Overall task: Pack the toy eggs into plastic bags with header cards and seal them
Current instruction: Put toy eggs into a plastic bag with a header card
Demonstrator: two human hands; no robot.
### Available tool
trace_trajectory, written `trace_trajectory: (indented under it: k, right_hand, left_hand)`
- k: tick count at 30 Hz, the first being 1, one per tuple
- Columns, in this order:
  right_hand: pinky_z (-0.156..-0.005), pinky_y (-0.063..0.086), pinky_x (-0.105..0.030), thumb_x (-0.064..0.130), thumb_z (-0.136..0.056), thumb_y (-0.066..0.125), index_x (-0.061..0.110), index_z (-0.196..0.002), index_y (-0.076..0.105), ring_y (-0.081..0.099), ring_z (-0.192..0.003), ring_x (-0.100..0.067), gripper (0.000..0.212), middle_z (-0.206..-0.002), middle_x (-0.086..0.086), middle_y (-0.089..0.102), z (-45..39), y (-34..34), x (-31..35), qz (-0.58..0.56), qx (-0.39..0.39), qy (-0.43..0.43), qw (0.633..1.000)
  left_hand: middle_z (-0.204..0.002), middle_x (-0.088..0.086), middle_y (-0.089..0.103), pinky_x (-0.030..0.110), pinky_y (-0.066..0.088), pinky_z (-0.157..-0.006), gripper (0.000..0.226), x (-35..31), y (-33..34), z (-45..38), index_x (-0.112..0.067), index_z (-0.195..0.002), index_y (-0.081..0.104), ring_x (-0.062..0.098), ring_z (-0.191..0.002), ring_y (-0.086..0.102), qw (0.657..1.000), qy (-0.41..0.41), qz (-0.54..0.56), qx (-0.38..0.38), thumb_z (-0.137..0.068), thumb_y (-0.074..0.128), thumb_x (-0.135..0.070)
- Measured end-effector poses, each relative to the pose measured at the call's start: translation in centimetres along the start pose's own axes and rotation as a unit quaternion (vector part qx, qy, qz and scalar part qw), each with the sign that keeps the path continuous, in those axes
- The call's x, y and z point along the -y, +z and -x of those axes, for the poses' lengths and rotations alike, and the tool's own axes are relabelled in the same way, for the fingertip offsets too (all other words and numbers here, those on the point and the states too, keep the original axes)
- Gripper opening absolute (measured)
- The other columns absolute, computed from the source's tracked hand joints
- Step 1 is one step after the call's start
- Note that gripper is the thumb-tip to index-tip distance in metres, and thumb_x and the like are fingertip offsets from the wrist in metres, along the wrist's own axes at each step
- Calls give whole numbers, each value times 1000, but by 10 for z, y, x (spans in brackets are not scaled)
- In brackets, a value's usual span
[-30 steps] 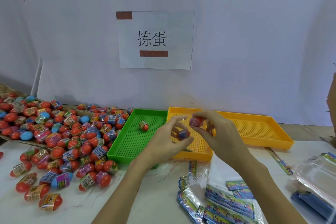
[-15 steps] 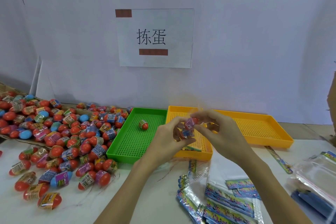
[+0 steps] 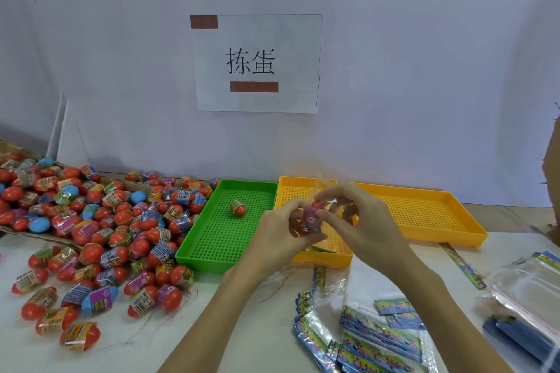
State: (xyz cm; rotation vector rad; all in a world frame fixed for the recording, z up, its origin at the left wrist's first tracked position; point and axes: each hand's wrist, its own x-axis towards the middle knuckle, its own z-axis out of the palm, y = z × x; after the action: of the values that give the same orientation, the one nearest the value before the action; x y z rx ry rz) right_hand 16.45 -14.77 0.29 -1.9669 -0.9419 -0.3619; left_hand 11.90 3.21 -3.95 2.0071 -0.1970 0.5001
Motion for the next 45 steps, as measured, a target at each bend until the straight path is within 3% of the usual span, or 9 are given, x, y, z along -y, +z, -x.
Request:
trace_trajectory:
  k: [10,20,23,27,29,34,37,39,45]
  right_hand:
    - [-66,41,-11,21,-93,76,25,-108,70,60,-90,0,16,-104,20,68,2,1,2,23,22,-6,999]
    - [-91,35,-17,13,-101,64,23,-108,73,45,-98,-3,15,-104,14,59,2,-2,2,122,30,-50,991]
    - [-87,33,-9,1,-100,60,18,-108,75,41,-103,-12,24,-105,5,56,3,3,4,153,14,-77,985]
    - [-87,43,-31,-9,-95,59,14,-109,76,46,-105,-21,32,-110,-4,61,4,7,5,170,7,-91,981]
    - [-92,44,-27,-1,-97,63,19,-117,72,51,-106,-13,29,-115,6,62,3,4,7,123,-14,-91,988]
    - [-90,49,-14,19,-94,73,22,-143,53,57,-119,-4,52,-131,10,58,-1,0,11,-2,-130,-10,991]
    - [-88,57,-20,39,-90,74,25,-143,51,64,-109,-3,60,-122,12,65,1,11,7,-57,-31,130,989]
    - [-84,61,-28,37,-90,76,24,-134,60,71,-95,-7,48,-108,8,73,4,17,1,-76,28,184,980]
    - [-70,63,-28,13,-92,76,20,-103,73,77,-79,-16,13,-97,-10,77,7,20,-7,-205,-23,270,941]
  left_hand:
    - [-81,-21,71,8,42,-62,37,-1,-2,2,-25,-107,70,-6,-64,59,1000,-8,-7,-19,-78,92,-32]
    - [-85,-9,74,34,57,-72,28,-14,1,2,-28,-108,72,6,-72,62,999,-22,40,-14,-85,85,-39]
    - [-84,-12,71,22,50,-69,23,-15,2,3,-29,-104,71,3,-75,62,1000,-4,-7,-13,-88,83,-39]
    - [-87,-10,70,21,49,-69,17,-16,8,4,-33,-106,69,5,-78,61,999,-13,-27,-16,-92,78,-38]
    - [-83,-5,72,18,49,-67,12,-18,6,2,-33,-104,69,5,-73,63,999,-35,13,-24,-94,76,-34]
    - [-94,6,79,25,58,-69,20,-19,-8,-2,-15,-105,72,21,-84,77,968,-130,205,-69,-91,80,-27]
    - [-97,3,80,21,58,-69,27,-18,-13,-2,-16,-110,73,19,-87,78,953,-148,253,-78,-88,82,-29]
    - [-100,4,80,22,58,-71,32,-16,-12,-2,-17,-112,72,17,-89,77,952,-156,253,-71,-88,79,-37]
    - [-101,7,80,31,61,-81,39,-19,-8,-6,-13,-118,70,21,-88,76,938,-176,295,-40,-108,45,-40]
